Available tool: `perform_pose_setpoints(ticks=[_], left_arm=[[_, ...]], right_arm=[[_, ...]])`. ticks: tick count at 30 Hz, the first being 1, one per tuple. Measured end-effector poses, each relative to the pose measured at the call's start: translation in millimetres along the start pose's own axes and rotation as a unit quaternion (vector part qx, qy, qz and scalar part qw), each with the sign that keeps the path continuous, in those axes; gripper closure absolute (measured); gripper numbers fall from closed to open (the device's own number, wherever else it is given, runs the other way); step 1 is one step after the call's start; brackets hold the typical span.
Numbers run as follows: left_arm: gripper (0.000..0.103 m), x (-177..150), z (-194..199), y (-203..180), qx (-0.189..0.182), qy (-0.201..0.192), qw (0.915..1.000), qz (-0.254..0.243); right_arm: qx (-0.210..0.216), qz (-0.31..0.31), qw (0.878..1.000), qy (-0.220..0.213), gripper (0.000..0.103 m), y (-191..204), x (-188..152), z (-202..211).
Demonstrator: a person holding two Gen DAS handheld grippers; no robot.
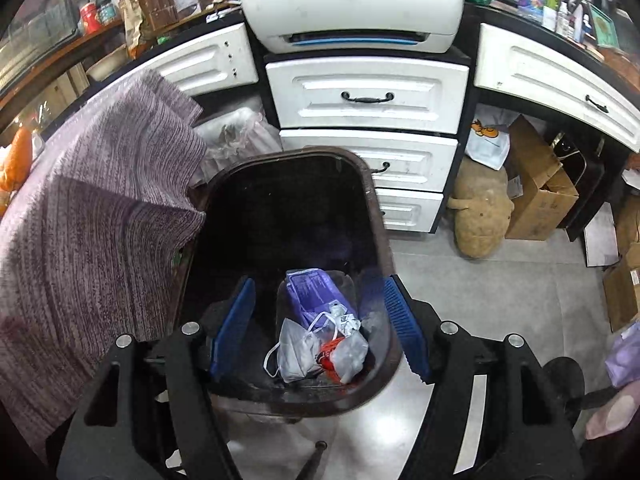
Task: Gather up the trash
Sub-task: 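Carry both items to the bin and release them from both tools, then move both open tools back over the table toward the tissues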
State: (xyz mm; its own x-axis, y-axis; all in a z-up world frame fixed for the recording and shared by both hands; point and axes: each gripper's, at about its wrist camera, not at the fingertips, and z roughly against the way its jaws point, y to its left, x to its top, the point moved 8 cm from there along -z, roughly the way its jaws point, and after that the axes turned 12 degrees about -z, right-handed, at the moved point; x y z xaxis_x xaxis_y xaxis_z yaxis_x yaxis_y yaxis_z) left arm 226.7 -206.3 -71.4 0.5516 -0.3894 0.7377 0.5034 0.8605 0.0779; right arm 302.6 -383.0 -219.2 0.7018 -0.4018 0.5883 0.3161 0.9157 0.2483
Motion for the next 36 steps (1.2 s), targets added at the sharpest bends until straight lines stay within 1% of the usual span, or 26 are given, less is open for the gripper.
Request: perform_pose_setpoints(ticks=[2,7,9,12,15,22,29,33,36], left_arm=[[0.052,2.6,-5.3,-7.3,-0.006,0.003,1.0000,-0.005],[0.052,8.3,-22.6,-25.3,-0.018,0.013,0.9996,-0.017],[0.052,8.8,-31.5,-32.7,-0.022,0.020,0.9993,-0.025],[0.052,7.7,-46.7,-44.6,-0.029,0.036,0.9982,-0.038],[0.052,5.9,-61.5,-52.7,-0.026,0.049,0.9972,-0.050],[0.052,-0.8,-96.3,-66.2,-0.025,0.083,0.9934,-0.076],[0.052,-13.7,-128.8,-70.4,-0.022,0.119,0.9889,-0.086],[0.052,-18.6,-139.8,-72.1,-0.017,0.132,0.9865,-0.096],[0.047,-20.0,-145.2,-74.2,-0.013,0.137,0.9851,-0.104]], right_arm=[[0.000,-0.008,1.000,-0.010,0.028,-7.5,2.3,8.8],[-0.008,-0.028,0.999,-0.029,0.028,-30.9,10.6,24.1],[-0.017,-0.035,0.999,-0.038,0.025,-42.2,14.6,29.7],[-0.036,-0.038,0.997,-0.057,0.025,-57.1,18.8,40.2],[-0.046,-0.043,0.996,-0.067,0.025,-70.3,21.8,46.8],[-0.056,-0.077,0.993,-0.067,0.025,-104.0,22.9,50.7],[-0.064,-0.092,0.991,-0.069,0.025,-119.4,23.1,50.6],[-0.065,-0.100,0.991,-0.066,0.025,-124.9,23.2,48.5],[-0.066,-0.099,0.991,-0.065,0.025,-125.3,22.5,47.7]])
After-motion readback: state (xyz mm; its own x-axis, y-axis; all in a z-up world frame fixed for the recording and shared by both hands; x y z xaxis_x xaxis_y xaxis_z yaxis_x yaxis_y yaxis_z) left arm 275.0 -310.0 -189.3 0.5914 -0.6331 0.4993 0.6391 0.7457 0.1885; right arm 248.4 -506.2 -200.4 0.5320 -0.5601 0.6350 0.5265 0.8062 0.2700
